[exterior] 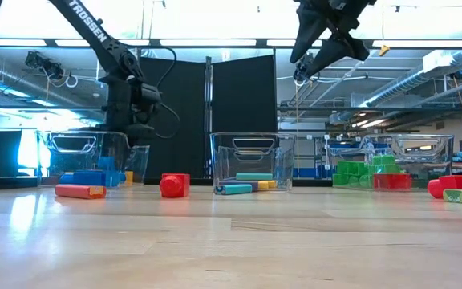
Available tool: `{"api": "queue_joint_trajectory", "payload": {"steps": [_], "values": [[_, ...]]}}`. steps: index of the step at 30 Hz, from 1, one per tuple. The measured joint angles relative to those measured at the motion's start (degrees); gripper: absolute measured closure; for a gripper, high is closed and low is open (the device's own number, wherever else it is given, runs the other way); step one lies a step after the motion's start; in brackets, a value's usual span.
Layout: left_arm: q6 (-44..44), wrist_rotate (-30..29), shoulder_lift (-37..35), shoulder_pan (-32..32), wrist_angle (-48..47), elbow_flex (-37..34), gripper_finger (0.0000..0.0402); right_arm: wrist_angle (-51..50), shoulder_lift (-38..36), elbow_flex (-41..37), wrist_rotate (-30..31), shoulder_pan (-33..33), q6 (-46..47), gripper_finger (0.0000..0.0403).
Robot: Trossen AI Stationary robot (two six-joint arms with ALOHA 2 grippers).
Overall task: Sort blocks by size
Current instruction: Put the blue 1 stud game piece into the left transparent bin
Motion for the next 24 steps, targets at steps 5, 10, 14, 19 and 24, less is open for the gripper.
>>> {"api": "queue_joint_trajectory", "payload": {"steps": [5,10,14,19,24], "values": [[2.18,0.13,0.0,-0.01,-0.27,0.0,0.0244,-0.02,0.0,0.0,0.0,0.31,0.0,0.0187],[2.94,0.4,0.0,-0.01,-0.29,0.0,0.0243,-0.02,0.0,0.0,0.0,0.31,0.0,0.0187],[3.0,0.43,0.0,-0.01,-0.29,0.0,0.0243,-0.02,0.0,0.0,0.02,0.31,0.0,0.0187],[3.0,0.2,0.0,-0.01,-0.19,0.01,0.0243,-0.02,0.0,0.0,0.02,0.31,-0.02,0.0187],[3.02,-0.55,0.02,-0.01,-0.14,0.02,0.0242,-0.02,0.02,0.0,0.33,0.31,0.0,0.0187]]}}
